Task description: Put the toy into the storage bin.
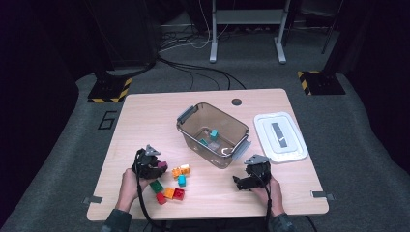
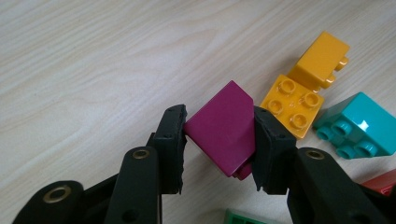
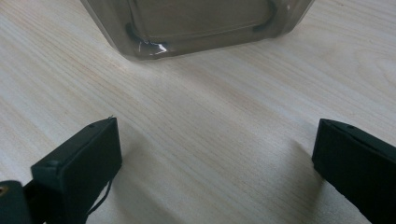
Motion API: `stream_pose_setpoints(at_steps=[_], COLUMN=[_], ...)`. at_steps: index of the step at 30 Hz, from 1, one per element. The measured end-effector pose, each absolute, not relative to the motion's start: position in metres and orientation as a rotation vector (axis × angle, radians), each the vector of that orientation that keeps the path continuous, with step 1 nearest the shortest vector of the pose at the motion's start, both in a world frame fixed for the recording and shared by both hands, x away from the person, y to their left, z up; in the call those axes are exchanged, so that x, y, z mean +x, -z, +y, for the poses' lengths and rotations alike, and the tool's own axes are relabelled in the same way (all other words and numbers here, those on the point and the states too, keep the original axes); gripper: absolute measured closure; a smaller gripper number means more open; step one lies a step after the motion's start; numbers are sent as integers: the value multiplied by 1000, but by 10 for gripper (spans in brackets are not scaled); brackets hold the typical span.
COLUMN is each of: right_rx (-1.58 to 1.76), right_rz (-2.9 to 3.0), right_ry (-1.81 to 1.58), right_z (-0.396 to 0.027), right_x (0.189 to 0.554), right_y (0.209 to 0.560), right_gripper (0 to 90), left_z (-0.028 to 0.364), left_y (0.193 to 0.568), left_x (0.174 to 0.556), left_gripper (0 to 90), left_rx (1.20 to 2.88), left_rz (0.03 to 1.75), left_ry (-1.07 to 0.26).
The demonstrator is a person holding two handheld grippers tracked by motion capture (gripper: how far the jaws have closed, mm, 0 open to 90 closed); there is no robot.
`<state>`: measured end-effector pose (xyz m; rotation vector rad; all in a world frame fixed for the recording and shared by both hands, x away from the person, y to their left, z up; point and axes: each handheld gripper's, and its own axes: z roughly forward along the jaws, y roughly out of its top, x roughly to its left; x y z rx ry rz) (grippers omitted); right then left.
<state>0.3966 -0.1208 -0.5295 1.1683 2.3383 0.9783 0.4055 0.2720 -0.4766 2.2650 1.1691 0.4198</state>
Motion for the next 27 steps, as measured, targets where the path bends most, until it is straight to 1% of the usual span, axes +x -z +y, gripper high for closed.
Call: stream_pose_setpoints(at_steps=[11, 27], right_rx=[1173, 1177], right_rz=[2336, 2336], right_ry=[-978, -980], right_z=[-121, -121], right_x=[397, 397], right_y=[530, 530], right_gripper=[6, 6], left_z=[268, 263], left_y=[460, 424], left_x=[410, 417], left_gripper=[591, 591], left_rx=[2270, 2269], left_rz=[1121, 1069], left_ry=[-418, -483])
